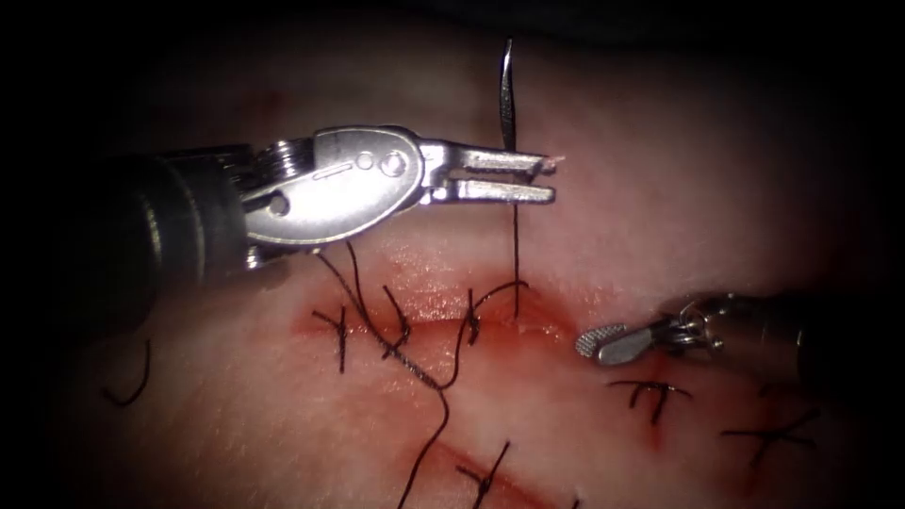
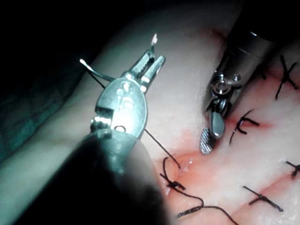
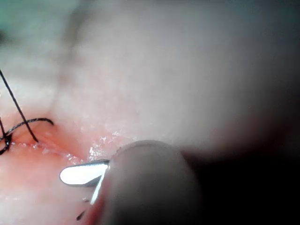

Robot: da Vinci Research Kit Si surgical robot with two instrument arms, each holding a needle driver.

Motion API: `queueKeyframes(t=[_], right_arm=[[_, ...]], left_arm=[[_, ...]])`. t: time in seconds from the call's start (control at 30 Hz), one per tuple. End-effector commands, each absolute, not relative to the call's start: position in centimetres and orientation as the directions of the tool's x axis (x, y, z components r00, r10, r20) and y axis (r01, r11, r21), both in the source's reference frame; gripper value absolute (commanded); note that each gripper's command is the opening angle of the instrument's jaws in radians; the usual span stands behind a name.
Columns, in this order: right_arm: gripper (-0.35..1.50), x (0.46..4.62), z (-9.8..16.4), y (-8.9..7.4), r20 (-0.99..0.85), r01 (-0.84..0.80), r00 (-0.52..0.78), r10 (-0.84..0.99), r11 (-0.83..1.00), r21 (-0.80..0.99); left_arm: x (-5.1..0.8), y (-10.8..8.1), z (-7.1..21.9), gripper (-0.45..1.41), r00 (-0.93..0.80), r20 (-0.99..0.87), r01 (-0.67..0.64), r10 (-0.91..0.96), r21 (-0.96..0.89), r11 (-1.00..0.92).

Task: Wound Closure
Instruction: Hand over the needle to the right needle driver.

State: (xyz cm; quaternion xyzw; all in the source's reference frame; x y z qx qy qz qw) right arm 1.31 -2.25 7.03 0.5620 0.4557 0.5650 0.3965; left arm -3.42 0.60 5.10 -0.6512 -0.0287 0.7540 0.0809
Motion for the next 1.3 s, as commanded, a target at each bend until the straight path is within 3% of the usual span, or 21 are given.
queueKeyframes(t=[0.03,0.2,0.43,1.3], right_arm=[[1.35,1.34,7.0,-2.1,0.269,0.058,-0.075,0.960,-0.265,0.963],[1.43,1.28,6.7,-1.8,0.256,0.051,-0.146,0.956,-0.251,0.967],[1.35,1.43,6.3,-1.6,0.205,0.081,-0.192,0.960,-0.193,0.978],[1.41,2.02,6.1,-1.4,0.132,0.018,-0.224,0.966,-0.132,0.991]], left_arm=[[-3.49,0.6,5.2,-0.45,-0.137,-0.979,-0.081,0.149,-0.139,-0.987],[-3.54,0.2,5.4,-0.45,-0.143,-0.984,-0.074,0.103,-0.093,-0.993],[-3.66,-0.2,5.7,-0.45,-0.124,-0.991,-0.050,0.041,-0.035,-0.998],[-3.91,-0.7,6.0,-0.45,-0.099,-0.995,-0.022,-0.028,0.030,-0.999]])
